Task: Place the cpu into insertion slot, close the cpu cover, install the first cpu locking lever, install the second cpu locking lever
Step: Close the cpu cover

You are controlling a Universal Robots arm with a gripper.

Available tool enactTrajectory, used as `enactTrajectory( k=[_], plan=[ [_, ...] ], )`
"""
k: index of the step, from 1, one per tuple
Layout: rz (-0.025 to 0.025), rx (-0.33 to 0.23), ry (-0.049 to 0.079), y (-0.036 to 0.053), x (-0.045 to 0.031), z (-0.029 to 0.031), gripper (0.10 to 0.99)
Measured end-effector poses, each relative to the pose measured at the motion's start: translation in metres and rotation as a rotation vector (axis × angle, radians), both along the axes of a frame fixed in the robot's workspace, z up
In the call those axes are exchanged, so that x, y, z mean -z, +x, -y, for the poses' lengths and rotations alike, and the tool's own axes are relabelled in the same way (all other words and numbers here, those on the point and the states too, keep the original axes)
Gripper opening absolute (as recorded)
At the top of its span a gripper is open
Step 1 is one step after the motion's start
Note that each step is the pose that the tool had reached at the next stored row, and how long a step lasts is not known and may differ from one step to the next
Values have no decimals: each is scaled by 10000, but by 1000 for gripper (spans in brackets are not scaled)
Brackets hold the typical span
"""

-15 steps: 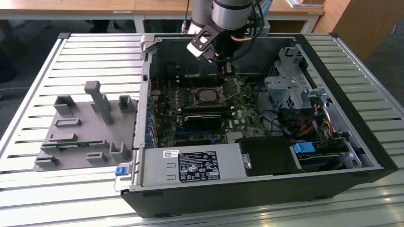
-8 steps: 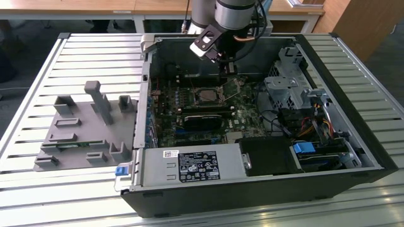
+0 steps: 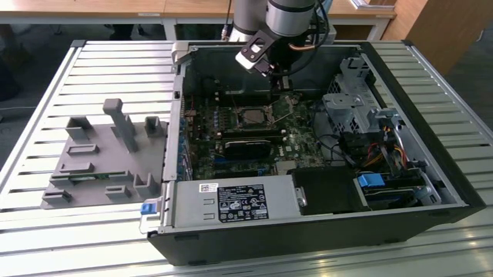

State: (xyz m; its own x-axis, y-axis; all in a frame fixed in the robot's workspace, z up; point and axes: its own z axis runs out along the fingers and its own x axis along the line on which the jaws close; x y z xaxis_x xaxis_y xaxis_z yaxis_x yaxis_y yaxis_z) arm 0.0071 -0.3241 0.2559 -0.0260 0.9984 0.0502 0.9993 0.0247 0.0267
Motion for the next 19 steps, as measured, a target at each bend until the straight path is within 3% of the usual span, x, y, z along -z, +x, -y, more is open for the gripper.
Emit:
enactTrajectory(
  k=[15, 19],
  plan=[
    [-1, 0, 1, 173, 9, 1, 106],
    [-1, 0, 0, 187, 9, 36, 106]
  ],
)
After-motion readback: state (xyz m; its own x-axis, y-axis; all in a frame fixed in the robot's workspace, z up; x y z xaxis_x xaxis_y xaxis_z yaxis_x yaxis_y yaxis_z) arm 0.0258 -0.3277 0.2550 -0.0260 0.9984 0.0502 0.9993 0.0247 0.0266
